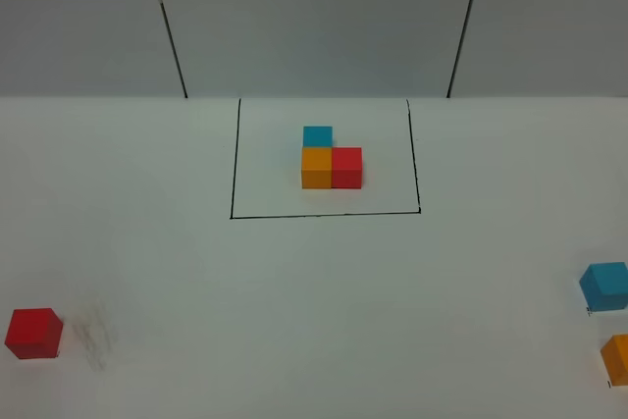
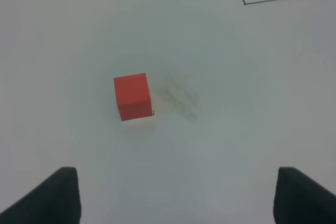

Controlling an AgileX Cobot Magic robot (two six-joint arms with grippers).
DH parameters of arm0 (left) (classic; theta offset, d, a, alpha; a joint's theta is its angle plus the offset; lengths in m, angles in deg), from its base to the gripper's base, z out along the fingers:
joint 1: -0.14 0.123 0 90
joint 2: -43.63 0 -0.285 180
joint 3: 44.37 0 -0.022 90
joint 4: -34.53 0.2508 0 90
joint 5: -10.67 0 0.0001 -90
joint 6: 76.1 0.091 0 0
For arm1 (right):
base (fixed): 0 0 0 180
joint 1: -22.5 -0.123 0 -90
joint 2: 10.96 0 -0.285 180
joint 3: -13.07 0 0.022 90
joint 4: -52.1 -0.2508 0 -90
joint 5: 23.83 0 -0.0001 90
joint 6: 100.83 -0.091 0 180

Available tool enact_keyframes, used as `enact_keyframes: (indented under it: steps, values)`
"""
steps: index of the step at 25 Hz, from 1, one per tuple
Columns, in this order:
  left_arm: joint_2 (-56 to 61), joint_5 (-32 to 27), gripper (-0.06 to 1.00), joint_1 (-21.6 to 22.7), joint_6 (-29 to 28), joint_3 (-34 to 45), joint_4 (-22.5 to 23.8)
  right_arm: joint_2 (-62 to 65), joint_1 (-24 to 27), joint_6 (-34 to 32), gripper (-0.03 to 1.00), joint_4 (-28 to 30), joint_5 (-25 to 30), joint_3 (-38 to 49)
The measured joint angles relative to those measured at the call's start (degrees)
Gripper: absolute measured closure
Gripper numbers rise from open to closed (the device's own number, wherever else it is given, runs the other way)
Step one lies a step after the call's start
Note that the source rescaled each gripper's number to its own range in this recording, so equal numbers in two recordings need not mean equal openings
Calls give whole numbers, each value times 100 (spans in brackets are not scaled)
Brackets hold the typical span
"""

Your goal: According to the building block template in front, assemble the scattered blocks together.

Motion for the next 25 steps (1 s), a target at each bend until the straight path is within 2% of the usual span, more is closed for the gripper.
enact_keyframes:
  steps: [25]
  values:
    - [0, 0, 29, 0, -10, 0, 0, 0, 0, 0, 97, 0, 0, 0]
